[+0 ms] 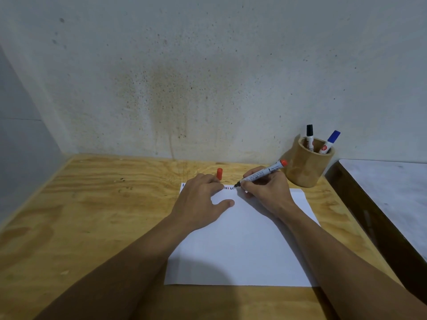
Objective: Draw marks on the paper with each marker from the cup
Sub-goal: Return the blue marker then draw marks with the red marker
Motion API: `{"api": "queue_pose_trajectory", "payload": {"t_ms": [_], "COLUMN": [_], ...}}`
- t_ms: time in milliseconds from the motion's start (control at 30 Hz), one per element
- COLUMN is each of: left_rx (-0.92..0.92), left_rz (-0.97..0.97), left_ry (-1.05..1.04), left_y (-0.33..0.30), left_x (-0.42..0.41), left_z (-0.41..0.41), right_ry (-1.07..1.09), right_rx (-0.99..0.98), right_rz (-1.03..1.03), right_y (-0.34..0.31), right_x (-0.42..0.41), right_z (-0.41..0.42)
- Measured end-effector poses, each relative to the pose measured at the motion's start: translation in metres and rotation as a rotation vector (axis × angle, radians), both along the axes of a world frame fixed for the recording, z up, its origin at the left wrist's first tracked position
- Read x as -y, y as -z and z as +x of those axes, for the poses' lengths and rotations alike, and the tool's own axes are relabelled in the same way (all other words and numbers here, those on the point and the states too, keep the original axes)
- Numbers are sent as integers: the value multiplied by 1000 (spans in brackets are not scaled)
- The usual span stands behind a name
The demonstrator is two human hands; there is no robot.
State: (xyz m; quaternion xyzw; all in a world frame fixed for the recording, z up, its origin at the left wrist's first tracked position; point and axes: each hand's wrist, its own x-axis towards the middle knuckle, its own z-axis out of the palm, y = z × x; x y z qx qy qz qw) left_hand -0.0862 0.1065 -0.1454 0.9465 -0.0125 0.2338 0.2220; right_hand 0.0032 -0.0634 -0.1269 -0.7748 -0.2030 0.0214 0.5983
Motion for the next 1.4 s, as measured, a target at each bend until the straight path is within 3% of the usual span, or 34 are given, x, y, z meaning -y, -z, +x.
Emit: {"api": "queue_pose_trajectory", "payload": {"t_ms": [700,1000,1067,1200,1267,1400], "left_rx": [1,-11,-57,-61,-69,-183], "left_rz": [7,6,-72,-513,-600,-683], "left_ry": [-6,-20,-36,-176,-251,-210], "left_y": [1,2,1,-14,-21,-28], "left_x": [0,0,-1,0,-2,-4], "left_z": [1,2,3,11,23,41], "right_ry": [3,29,65,69,62,65], "right_rx": [-2,-17,-56,-122,-144,-234], "right_rz": [-70,35,120,188,198,256], "right_y": [3,0,1,2,1,-5], "right_x": [-2,1,4,5,5,2], "right_z": [3,2,4,6,5,4]}}
